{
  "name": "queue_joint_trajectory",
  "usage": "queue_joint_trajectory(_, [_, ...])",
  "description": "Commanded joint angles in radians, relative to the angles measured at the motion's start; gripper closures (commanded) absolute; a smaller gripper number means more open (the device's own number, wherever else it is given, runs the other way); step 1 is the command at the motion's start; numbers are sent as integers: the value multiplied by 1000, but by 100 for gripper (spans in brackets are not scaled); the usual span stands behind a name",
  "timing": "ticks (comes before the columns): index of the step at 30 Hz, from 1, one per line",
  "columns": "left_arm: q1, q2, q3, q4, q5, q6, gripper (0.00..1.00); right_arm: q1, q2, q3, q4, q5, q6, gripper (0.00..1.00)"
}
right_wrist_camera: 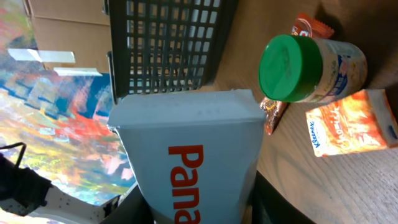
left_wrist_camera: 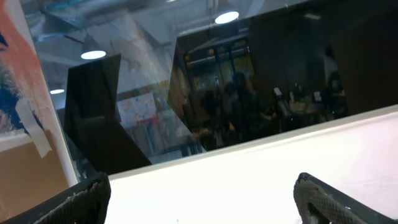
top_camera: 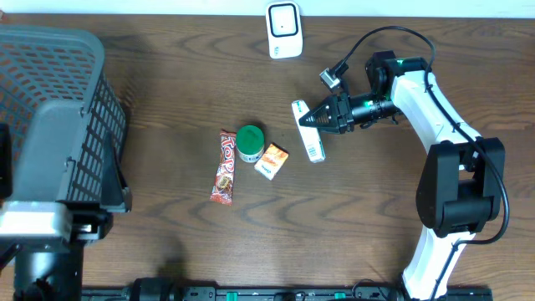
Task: Scan the item barcode
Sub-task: 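Carry the Panadol box up to the barcode scanner with the right gripper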
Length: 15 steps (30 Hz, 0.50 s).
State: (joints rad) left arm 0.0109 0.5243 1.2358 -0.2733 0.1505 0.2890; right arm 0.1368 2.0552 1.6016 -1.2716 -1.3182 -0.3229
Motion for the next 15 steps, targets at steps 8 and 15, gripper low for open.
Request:
queue_joint_trajectory(8, [-4,6,-4,-36,-13,6,6,44,0,15,252,294,165,74])
queue_joint_trajectory(15, [-4,6,-5,-63,-13,6,6,96,0,92,494,651,322,71])
